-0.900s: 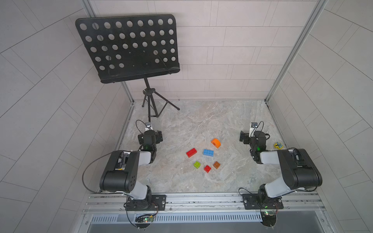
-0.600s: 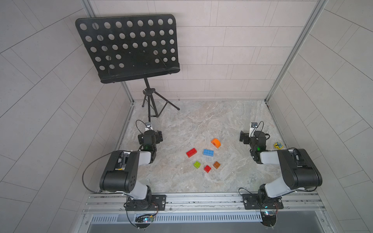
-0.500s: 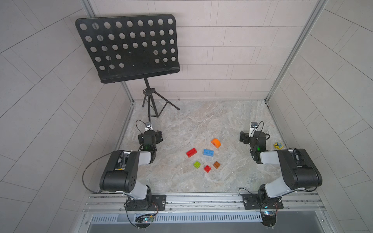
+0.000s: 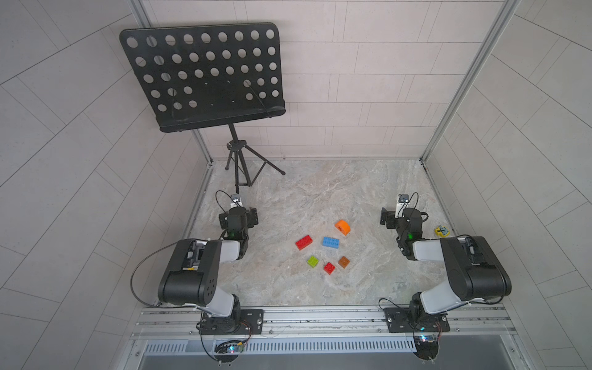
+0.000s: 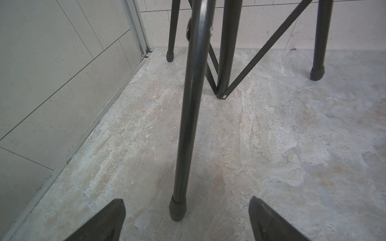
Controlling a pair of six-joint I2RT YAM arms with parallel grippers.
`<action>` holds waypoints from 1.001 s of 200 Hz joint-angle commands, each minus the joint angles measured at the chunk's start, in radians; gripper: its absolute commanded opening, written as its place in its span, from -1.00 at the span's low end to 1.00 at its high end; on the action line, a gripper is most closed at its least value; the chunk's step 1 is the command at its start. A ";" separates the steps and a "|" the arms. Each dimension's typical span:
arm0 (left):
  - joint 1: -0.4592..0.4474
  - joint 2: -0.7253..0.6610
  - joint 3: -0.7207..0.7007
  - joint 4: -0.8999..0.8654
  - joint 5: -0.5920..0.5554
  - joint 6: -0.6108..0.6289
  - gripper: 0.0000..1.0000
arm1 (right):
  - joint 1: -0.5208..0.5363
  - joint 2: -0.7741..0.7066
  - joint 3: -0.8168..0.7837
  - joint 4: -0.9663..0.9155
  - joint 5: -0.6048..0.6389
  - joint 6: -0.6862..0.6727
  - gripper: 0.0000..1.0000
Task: Assemble an ice cream with lego
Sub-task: Pick up the lego brick from the center of the board.
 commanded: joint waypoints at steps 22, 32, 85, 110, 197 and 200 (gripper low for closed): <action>0.004 0.006 0.016 0.012 0.002 0.008 1.00 | 0.006 0.008 0.013 0.010 0.009 -0.009 0.98; 0.002 0.003 0.015 0.015 0.007 0.012 1.00 | 0.006 0.006 0.013 0.011 0.009 -0.008 0.91; -0.051 -0.112 0.282 -0.571 -0.133 -0.135 0.95 | 0.047 -0.103 0.323 -0.618 0.047 -0.019 0.68; -0.125 -0.084 0.425 -0.767 -0.167 -0.202 0.91 | 0.135 -0.097 0.457 -0.867 0.142 -0.030 0.68; -0.400 -0.167 0.751 -1.399 -0.080 -0.342 0.58 | 0.506 -0.100 0.791 -1.556 0.187 0.081 0.67; -0.406 -0.180 0.750 -1.412 -0.069 -0.349 0.58 | 0.515 -0.105 0.790 -1.566 0.175 0.089 0.67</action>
